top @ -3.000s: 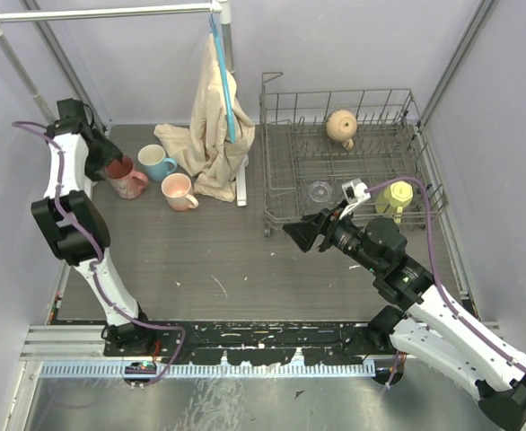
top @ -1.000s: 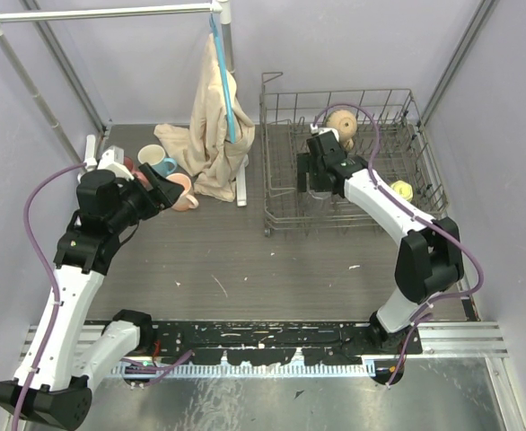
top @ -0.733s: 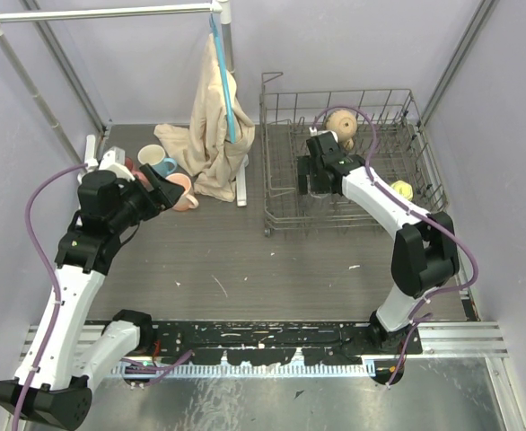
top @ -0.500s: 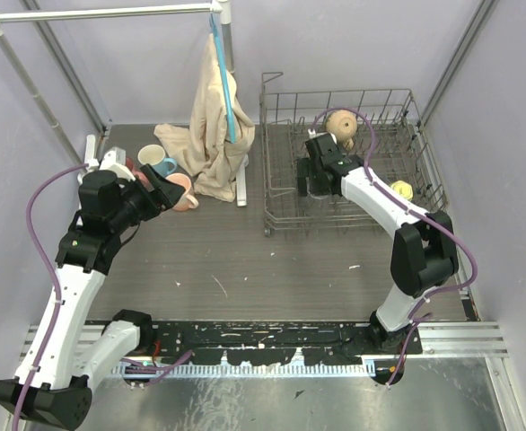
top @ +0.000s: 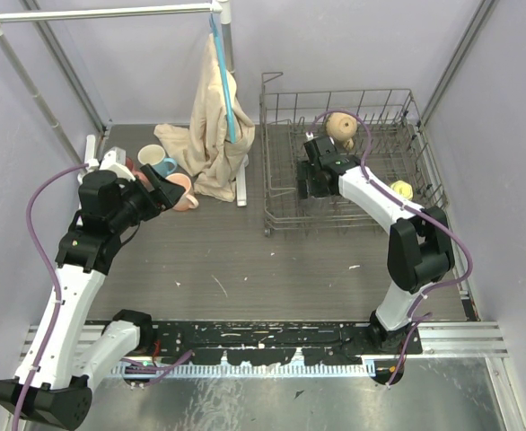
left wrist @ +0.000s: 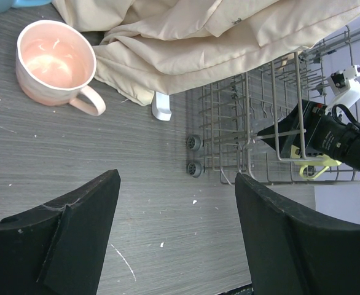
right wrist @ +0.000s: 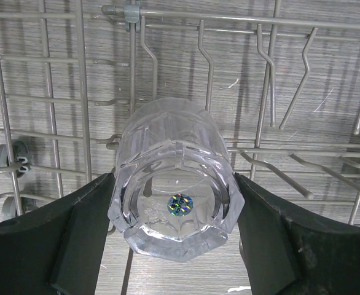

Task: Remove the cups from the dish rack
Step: Unload the cup from the dish rack.

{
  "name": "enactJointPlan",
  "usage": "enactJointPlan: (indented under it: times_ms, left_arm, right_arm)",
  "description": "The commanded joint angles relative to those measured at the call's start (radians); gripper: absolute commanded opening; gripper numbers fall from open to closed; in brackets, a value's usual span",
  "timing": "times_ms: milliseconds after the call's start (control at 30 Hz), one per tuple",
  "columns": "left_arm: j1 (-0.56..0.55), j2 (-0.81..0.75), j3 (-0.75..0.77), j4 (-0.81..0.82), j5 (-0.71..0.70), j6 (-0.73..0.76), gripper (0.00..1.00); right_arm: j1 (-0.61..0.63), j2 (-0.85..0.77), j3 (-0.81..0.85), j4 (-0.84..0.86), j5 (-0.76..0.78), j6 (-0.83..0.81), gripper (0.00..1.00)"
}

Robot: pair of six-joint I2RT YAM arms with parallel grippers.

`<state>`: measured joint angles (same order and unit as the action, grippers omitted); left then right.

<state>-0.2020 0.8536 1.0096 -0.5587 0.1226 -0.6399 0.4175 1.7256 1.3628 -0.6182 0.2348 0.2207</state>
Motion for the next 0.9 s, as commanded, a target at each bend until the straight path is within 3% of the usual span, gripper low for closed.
enactJointPlan:
  times_ms: [0, 133, 233, 867]
  left_arm:
    - [-0.004, -0.005, -0.012, 0.034, 0.014, 0.002, 0.83]
    - [-0.003, -0.004, -0.012, 0.033, 0.010, 0.003, 0.83]
    - [-0.004, 0.000, -0.009, 0.032, 0.010, 0.003, 0.83]
    - [-0.004, 0.040, 0.029, 0.016, 0.019, 0.004, 0.82]
  right_arm:
    - [-0.001, 0.003, 0.014, 0.023, -0.006, -0.009, 0.59]
    - [-0.002, -0.003, 0.014, 0.029, -0.006, -0.006, 0.32]
    - [-0.001, -0.020, 0.013, 0.031, -0.006, -0.003, 0.02]
    - [0.000, -0.438, 0.031, 0.092, -0.049, 0.050, 0.01]
